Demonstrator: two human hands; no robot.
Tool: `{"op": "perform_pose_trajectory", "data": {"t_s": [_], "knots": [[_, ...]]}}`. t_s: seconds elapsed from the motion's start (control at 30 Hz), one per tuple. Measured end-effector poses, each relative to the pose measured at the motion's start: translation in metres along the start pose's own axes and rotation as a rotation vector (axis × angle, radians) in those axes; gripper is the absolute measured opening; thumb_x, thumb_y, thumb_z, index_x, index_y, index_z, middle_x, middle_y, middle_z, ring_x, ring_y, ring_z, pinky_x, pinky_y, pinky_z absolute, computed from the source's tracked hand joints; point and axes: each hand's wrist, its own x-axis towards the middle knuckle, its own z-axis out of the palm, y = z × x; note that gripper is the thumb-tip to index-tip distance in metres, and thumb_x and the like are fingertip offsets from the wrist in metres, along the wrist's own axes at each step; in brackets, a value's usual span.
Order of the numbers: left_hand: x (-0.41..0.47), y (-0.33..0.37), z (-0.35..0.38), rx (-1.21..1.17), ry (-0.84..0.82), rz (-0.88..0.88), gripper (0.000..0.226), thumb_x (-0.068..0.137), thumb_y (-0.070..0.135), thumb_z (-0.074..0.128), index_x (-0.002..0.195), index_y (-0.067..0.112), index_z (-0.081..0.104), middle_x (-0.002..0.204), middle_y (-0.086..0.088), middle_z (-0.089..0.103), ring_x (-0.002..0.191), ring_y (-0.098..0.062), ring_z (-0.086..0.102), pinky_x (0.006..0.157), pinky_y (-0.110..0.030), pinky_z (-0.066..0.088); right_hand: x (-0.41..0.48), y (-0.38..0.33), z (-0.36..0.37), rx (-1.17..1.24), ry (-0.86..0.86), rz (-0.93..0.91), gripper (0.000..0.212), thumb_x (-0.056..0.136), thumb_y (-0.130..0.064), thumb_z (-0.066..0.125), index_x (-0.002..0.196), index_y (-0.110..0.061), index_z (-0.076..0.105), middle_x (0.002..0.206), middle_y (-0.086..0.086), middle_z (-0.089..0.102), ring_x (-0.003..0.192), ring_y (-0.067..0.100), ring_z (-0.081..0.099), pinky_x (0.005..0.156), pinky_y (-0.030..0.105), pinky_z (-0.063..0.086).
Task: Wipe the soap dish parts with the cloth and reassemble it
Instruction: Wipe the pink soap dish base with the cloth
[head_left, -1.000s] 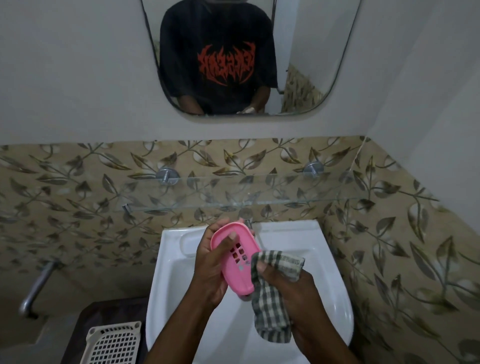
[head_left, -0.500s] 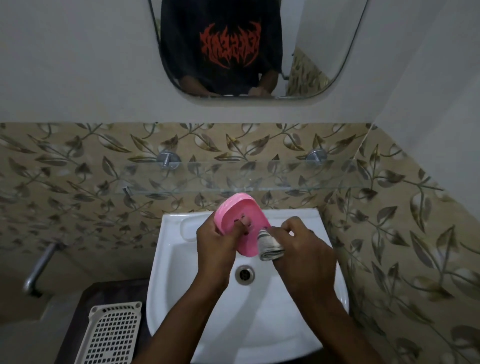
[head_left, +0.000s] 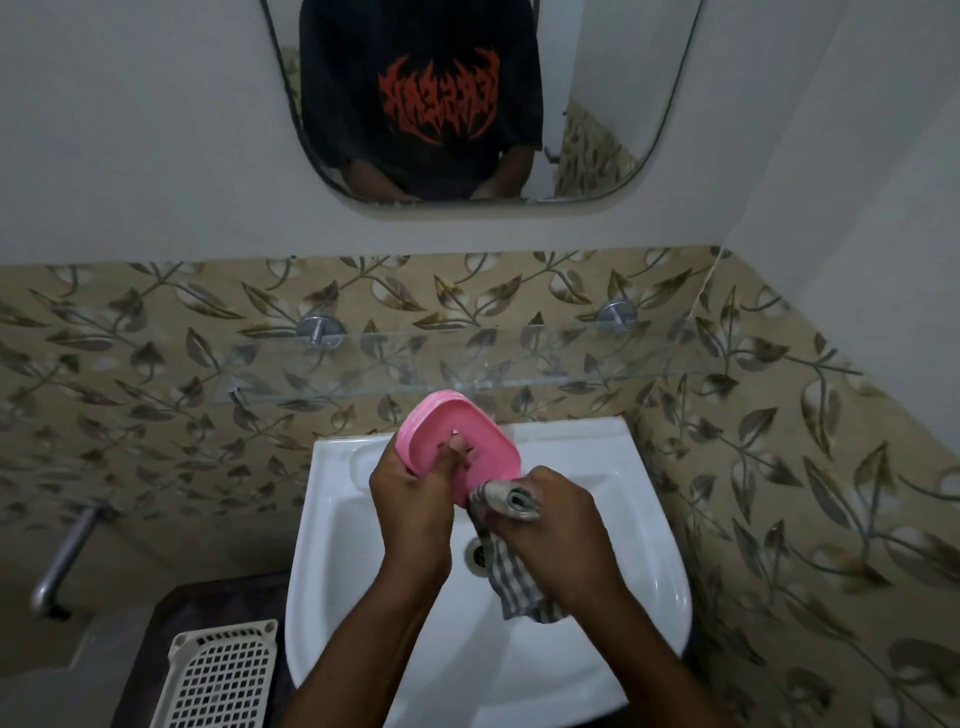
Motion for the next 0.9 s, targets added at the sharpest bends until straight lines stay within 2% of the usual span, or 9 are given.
{"op": "perform_pose_trajectory", "data": {"t_s": [0.1,0.2,0.3,0.5,0.6,0.67,0.77,0.83,0.9], "knots": [[0.005,0.004,-0.004,-0.157,-0.045,-0.113,0.029,0.08,0.01,0.076,0.105,0.019,0.065,0.098,-0.005,0.071,0.093,-0.024,0.068,0.074,-0.039,0.059,-0.009,0.008,-0.01,0.401,0.043,0.099,0.018,0.078,-0.035,0.079,0.074,-0.024,0.065,0.077,-0.002,0.071,0.074,0.014,0.068,0.067,0.024,0.053],[0.006,0.009,-0.007,-0.296,-0.122,-0.174,0.026,0.085,0.002,0.068,0.106,0.016,0.064,0.095,-0.002,0.07,0.09,-0.018,0.066,0.075,-0.037,0.059,-0.023,0.012,-0.025,1.019,0.068,0.327,0.017,0.074,-0.017,0.08,0.086,-0.006,0.075,0.078,0.013,0.076,0.069,0.027,0.074,0.056,0.033,0.058],[0.005,0.007,-0.008,-0.338,-0.204,-0.188,0.026,0.087,0.001,0.065,0.109,0.014,0.063,0.091,-0.001,0.073,0.086,-0.015,0.069,0.075,-0.035,0.061,-0.028,0.013,-0.031,1.149,0.002,0.322,0.028,0.064,-0.022,0.077,0.089,-0.009,0.075,0.081,0.015,0.076,0.069,0.029,0.074,0.056,0.036,0.058],[-0.003,0.001,0.0,-0.27,-0.29,-0.212,0.036,0.078,0.015,0.07,0.113,0.01,0.063,0.094,-0.006,0.074,0.091,-0.022,0.069,0.073,-0.033,0.059,-0.015,0.006,-0.017,0.672,0.077,0.054,0.028,0.072,-0.029,0.082,0.097,-0.024,0.07,0.093,-0.002,0.075,0.088,0.009,0.071,0.083,0.027,0.056],[-0.002,0.007,0.002,-0.183,-0.276,-0.279,0.054,0.073,0.022,0.075,0.122,0.008,0.058,0.113,-0.015,0.07,0.099,-0.028,0.069,0.076,-0.037,0.059,-0.013,0.01,-0.01,0.482,0.273,-0.086,0.022,0.075,-0.027,0.082,0.088,-0.035,0.066,0.097,-0.01,0.069,0.083,0.0,0.067,0.075,0.017,0.055],[-0.003,0.009,0.003,-0.125,-0.209,-0.367,0.063,0.075,0.022,0.077,0.127,-0.001,0.05,0.113,-0.023,0.067,0.094,-0.03,0.069,0.079,-0.04,0.059,-0.016,0.008,-0.009,0.251,0.456,-0.202,0.024,0.077,-0.032,0.08,0.096,-0.035,0.066,0.105,-0.013,0.065,0.081,0.003,0.067,0.067,0.019,0.056],[-0.01,0.009,0.001,-0.17,-0.123,-0.498,0.031,0.088,0.022,0.069,0.108,0.002,0.055,0.092,-0.016,0.062,0.078,-0.027,0.064,0.075,-0.04,0.057,-0.016,0.015,-0.007,-0.129,0.656,-0.433,0.035,0.081,-0.033,0.078,0.109,-0.03,0.056,0.108,-0.004,0.069,0.073,0.014,0.067,0.057,0.025,0.056],[-0.015,0.014,0.001,-0.288,-0.194,-0.585,0.029,0.091,0.034,0.062,0.094,0.004,0.061,0.085,-0.015,0.064,0.072,-0.026,0.065,0.071,-0.038,0.054,-0.013,0.021,-0.007,-0.297,0.729,-0.579,0.026,0.083,-0.03,0.076,0.106,-0.029,0.064,0.108,0.002,0.072,0.066,0.02,0.067,0.054,0.028,0.055],[-0.019,0.02,0.003,-0.374,-0.321,-0.637,0.046,0.087,0.042,0.06,0.101,-0.001,0.066,0.094,-0.019,0.07,0.084,-0.03,0.068,0.086,-0.044,0.053,-0.012,0.026,-0.006,-0.383,0.773,-0.683,0.014,0.086,-0.026,0.072,0.099,-0.025,0.076,0.108,0.005,0.073,0.061,0.021,0.065,0.054,0.028,0.052]]}}
